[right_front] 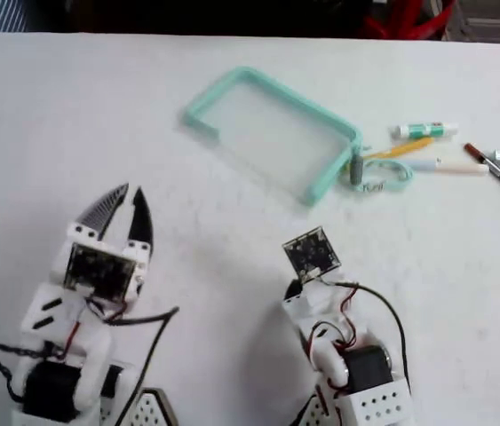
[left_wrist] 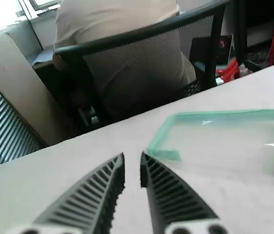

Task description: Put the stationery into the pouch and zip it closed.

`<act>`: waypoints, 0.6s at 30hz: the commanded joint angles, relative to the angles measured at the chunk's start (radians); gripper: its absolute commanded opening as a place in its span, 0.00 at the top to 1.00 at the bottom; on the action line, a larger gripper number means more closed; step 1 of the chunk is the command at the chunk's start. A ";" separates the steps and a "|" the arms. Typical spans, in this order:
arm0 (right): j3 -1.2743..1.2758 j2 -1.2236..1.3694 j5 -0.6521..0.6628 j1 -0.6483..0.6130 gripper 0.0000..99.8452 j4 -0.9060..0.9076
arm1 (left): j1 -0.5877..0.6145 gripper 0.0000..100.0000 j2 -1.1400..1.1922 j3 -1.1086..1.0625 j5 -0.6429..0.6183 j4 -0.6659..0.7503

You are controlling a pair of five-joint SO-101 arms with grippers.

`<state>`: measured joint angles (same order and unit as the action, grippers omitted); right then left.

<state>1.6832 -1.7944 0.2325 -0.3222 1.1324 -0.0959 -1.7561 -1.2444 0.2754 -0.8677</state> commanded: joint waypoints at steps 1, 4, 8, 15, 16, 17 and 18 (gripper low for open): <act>0.008 -0.005 0.008 0.005 0.98 0.005 | -0.019 0.90 0.263 0.114 -0.014 0.021; 0.008 -0.005 0.008 0.005 0.98 0.001 | -0.016 0.90 0.498 0.184 -0.063 0.044; 0.008 -0.007 0.006 0.048 0.98 -0.070 | -0.015 0.90 0.789 0.255 -0.166 0.043; 0.008 -0.007 0.008 0.266 0.98 -0.228 | 0.053 0.90 1.201 0.382 -0.170 0.049; 0.008 -0.007 0.008 0.285 0.98 -0.240 | 0.065 0.90 1.254 0.408 -0.173 0.049; 0.008 -0.007 0.008 0.297 0.98 -0.246 | 0.071 0.90 1.303 0.434 -0.175 0.049; 0.008 -0.007 0.008 0.305 0.98 -0.246 | 0.071 0.90 1.351 0.459 -0.176 0.048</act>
<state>1.6832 -1.7944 0.2309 -0.0552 0.9160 -0.0529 -0.5854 -0.9114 0.1143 -0.8431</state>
